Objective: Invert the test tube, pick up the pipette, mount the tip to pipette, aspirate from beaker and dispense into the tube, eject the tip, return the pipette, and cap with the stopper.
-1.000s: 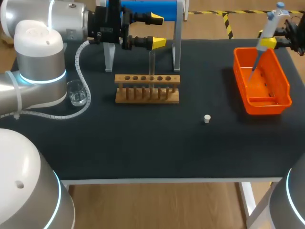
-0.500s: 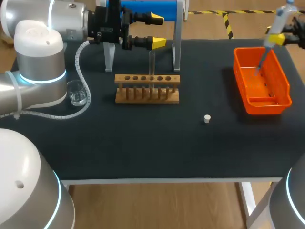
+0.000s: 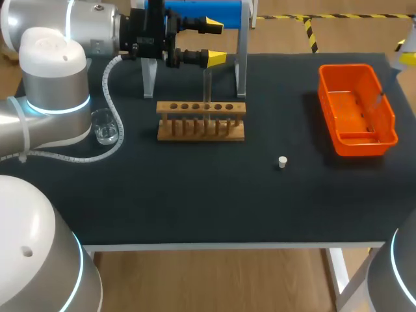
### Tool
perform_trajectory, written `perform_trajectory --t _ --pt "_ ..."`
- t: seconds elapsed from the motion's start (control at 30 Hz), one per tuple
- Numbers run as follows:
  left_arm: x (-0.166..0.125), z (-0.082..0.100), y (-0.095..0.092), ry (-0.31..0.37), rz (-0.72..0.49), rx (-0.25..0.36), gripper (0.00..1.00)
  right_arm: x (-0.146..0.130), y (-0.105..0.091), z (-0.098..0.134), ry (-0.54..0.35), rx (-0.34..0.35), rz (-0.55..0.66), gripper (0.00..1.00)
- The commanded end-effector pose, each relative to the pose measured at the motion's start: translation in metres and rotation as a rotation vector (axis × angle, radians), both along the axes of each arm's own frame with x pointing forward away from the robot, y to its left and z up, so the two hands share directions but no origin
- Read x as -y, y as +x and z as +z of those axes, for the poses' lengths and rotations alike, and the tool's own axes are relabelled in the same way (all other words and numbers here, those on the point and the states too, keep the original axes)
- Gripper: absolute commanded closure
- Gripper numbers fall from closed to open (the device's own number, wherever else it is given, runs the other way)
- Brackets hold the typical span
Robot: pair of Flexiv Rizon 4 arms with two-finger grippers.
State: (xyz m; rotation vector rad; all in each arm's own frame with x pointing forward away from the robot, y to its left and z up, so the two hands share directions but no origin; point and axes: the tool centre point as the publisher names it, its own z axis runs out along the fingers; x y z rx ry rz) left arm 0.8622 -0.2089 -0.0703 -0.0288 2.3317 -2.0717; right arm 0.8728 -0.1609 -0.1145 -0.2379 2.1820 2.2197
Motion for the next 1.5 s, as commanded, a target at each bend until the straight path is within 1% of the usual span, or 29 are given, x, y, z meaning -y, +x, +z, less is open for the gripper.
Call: perform_trajectory --t 0.03,0.23,0.3,0.37,0.43,0.63,0.93,1.5 --pt "0.000 0.000 0.001 0.002 -0.002 -0.001 0.00 0.009 0.007 -0.010 0.003 0.001 0.037 1.00" --pt "0.000 0.000 0.001 0.002 -0.002 -0.001 0.00 0.012 0.007 -0.021 0.015 -0.003 0.068 1.00" --pt "0.000 0.000 0.001 0.002 -0.002 -0.001 0.00 0.011 0.006 -0.025 0.009 -0.008 0.079 1.00" --pt "0.000 0.000 0.001 0.002 -0.002 -0.001 0.00 0.010 0.003 -0.029 0.006 -0.033 0.106 1.00" --pt "0.000 0.000 0.001 0.002 -0.002 -0.001 0.00 0.010 0.001 -0.034 -0.011 -0.035 0.105 1.00" --pt "0.000 0.000 0.001 0.002 -0.002 -0.001 0.00 0.011 0.000 -0.041 -0.021 -0.044 0.113 1.00" --pt "0.000 0.000 0.001 0.002 -0.002 -0.001 0.00 0.015 -0.004 -0.045 -0.018 -0.061 0.122 1.00" --pt "0.000 0.000 0.001 0.002 -0.002 -0.001 0.00 0.015 -0.004 -0.045 -0.018 -0.061 0.122 1.00"
